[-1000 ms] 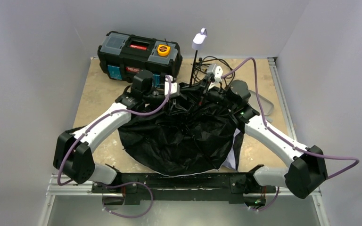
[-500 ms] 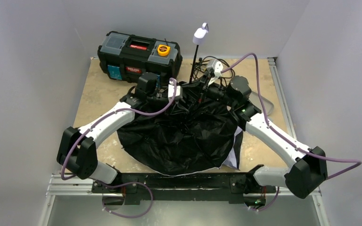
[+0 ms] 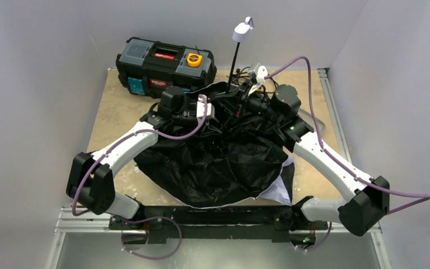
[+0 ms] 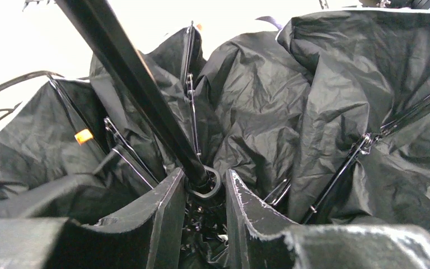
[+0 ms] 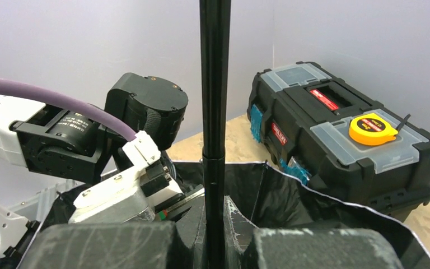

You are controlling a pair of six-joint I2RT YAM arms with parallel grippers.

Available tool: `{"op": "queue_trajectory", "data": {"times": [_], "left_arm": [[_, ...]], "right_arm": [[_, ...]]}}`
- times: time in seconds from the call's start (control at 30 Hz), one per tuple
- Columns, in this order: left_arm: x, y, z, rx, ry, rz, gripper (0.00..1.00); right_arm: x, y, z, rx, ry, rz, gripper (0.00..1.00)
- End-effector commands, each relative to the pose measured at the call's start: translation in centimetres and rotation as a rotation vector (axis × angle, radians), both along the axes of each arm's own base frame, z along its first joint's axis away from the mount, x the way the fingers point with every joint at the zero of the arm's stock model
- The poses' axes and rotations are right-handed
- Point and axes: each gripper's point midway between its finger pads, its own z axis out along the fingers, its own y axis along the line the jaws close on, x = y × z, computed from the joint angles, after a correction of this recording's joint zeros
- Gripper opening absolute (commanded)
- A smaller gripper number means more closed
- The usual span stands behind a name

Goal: Open the umbrella

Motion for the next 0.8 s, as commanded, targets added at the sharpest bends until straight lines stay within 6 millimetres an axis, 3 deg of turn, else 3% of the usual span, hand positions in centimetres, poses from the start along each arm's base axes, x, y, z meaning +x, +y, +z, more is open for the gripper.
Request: {"op": "queue_trajectory", "data": {"times": [0.0, 0.37, 0.5, 0.57, 0.77], "left_arm": [[-0.2, 2.8, -6.7, 0.185, 0.193, 0.103, 0.3], [1.3, 4.6, -8.2, 0.276, 0.231, 0.206, 0.32], [1.4, 4.9, -8.5, 0.302, 0.23, 0.207, 0.37], [1.3, 5.1, -8.4, 0.313, 0.22, 0.207, 0.43], [1.3, 6.3, -8.5, 0.35, 0.162, 0.223, 0.74]], "right_arm": [[-5.0, -3.7, 16.7, 0.326, -0.377, -0.01, 0.0], [-6.1, -4.7, 20.3, 0.405, -0.428, -0.017, 0.0], [-6.4, -5.1, 21.6, 0.43, -0.448, -0.023, 0.0], [-6.3, -5.3, 22.0, 0.44, -0.45, -0.032, 0.0], [-6.1, -5.7, 22.5, 0.453, -0.461, -0.052, 0.0]]}}
